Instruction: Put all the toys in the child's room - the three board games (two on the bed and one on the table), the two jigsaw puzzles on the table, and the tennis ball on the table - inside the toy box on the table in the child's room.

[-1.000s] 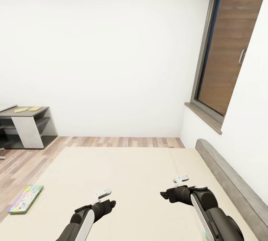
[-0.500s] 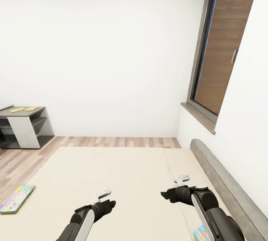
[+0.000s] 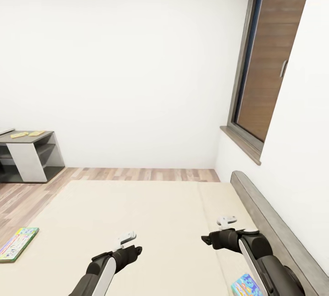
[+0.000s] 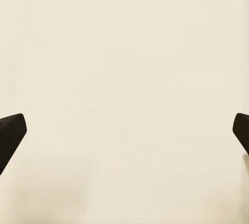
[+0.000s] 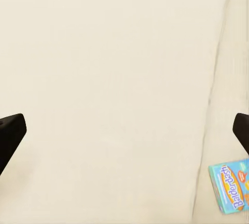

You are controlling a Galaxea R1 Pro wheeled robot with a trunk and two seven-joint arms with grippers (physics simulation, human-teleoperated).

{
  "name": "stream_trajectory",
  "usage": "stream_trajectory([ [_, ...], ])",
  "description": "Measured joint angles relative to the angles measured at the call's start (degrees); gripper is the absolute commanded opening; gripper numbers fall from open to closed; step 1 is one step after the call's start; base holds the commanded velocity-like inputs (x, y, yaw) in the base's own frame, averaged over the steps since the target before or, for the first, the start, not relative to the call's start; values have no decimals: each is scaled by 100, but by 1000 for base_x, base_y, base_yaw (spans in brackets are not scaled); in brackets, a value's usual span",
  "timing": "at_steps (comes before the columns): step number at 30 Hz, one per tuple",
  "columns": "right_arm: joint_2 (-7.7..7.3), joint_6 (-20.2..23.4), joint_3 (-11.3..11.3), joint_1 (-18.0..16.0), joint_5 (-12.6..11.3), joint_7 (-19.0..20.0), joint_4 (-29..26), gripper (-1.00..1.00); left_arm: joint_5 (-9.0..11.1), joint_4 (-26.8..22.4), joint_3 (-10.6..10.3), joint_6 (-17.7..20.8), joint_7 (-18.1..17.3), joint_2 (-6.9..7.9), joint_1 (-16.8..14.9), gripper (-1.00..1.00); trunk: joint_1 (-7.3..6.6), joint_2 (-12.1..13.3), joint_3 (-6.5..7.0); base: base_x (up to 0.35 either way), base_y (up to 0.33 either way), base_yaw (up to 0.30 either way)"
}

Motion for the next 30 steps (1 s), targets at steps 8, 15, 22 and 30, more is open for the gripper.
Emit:
stream_trajectory([
  [8, -70, -44, 6, 1, -2, 5, 12, 100, -1, 0, 0, 0, 2, 0, 0, 100, 0, 1, 0, 0, -14, 0],
  [15, -68, -60, 10, 1, -4, 0, 15, 100, -1, 0, 0, 0, 2, 0, 0, 100, 0, 1, 0, 0, -5, 0],
  [22, -53, -62, 23, 1, -9, -8, -3, 100, 0, 0, 0, 0, 1, 0, 0, 100, 0, 1, 0, 0, -2, 0],
  [30, -44, -63, 36, 1, -10, -15, -31, 100, -1, 0, 2, 0, 3, 0, 0, 100, 0, 1, 0, 0, 0, 0],
])
